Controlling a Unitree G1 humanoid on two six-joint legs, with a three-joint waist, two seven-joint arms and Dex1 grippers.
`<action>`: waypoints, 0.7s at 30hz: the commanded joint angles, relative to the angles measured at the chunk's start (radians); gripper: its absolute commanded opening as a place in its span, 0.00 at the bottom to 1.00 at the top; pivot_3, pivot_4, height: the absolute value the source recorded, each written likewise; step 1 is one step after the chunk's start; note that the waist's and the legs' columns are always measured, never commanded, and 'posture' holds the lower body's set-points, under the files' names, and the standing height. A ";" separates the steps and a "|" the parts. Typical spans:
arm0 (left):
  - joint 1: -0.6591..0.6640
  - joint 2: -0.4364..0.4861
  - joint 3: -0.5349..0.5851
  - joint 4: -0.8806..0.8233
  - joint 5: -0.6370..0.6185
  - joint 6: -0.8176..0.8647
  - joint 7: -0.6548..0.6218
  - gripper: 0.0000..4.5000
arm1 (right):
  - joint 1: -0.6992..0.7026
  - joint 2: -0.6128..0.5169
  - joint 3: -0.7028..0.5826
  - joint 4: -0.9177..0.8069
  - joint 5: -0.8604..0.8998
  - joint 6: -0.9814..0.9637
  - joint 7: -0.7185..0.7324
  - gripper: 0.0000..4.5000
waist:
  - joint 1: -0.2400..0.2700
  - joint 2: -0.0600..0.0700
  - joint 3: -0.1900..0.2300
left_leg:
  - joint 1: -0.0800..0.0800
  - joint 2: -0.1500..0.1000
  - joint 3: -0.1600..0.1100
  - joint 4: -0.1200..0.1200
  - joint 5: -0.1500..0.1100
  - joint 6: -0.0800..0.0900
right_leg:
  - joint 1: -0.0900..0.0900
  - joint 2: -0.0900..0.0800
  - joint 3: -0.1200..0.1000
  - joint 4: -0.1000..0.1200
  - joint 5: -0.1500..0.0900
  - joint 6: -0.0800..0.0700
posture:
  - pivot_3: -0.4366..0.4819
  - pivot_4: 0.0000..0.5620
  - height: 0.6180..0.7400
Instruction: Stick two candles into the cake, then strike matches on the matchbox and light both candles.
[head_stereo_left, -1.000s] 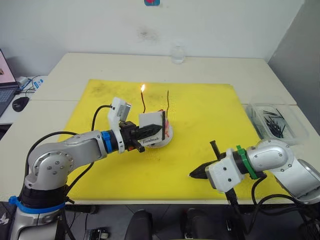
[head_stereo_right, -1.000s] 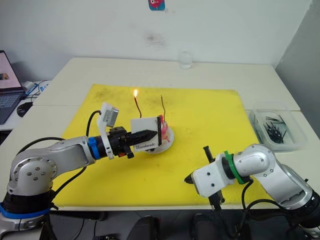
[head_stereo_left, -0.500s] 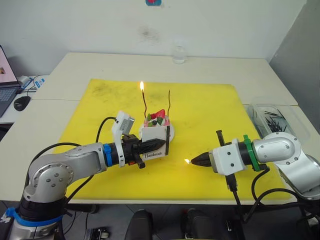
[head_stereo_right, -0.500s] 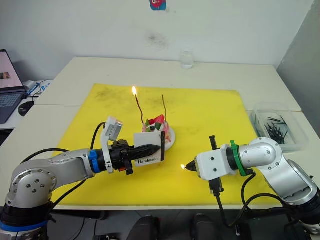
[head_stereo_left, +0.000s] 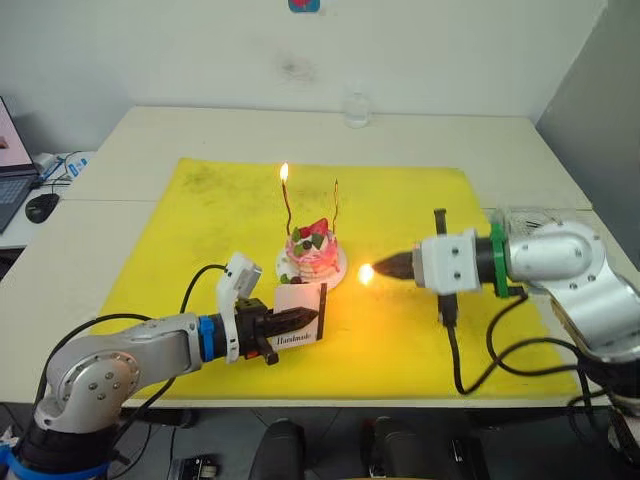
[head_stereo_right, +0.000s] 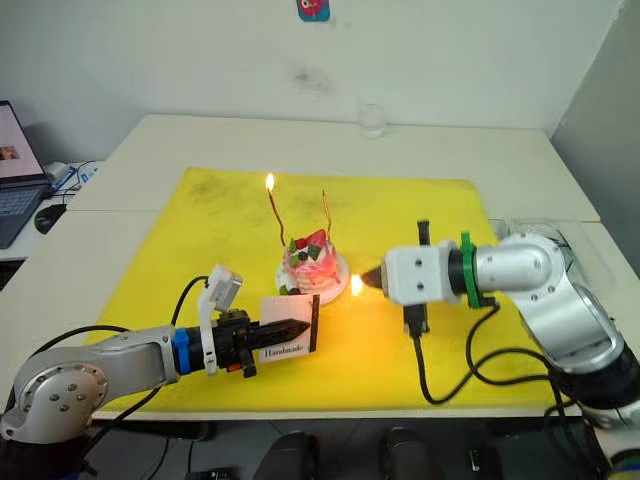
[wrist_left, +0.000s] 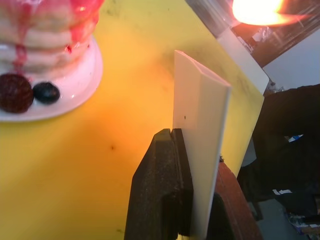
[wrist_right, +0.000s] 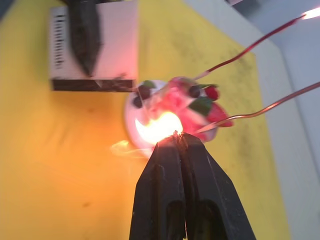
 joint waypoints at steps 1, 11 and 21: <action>0.002 -0.003 -0.001 -0.036 0.016 -0.019 -0.025 0.00 | -0.089 0.040 -0.003 0.072 -0.050 -0.032 -0.052 0.01 | 0.003 0.000 0.000 | 0.000 0.000 0.000 0.000 0.000 0.000 | 0.000 0.000 0.000 0.000 0.000 0.000 | 0.48 0.27 0.91; 0.003 -0.024 -0.011 -0.043 0.040 -0.018 -0.042 0.00 | -0.182 0.108 -0.008 0.168 -0.095 -0.083 -0.084 0.01 | 0.004 0.000 0.000 | -0.001 0.001 0.001 -0.001 0.000 0.000 | -0.001 0.000 0.000 -0.001 -0.001 -0.001 | 0.48 0.27 0.91; -0.021 -0.039 -0.024 -0.030 0.057 -0.014 -0.052 0.00 | -0.185 0.111 -0.016 0.177 -0.101 -0.097 -0.082 0.01 | 0.003 0.000 0.000 | -0.001 0.001 0.001 -0.001 0.000 0.000 | -0.001 0.000 0.000 0.000 -0.001 -0.001 | 0.48 0.27 0.91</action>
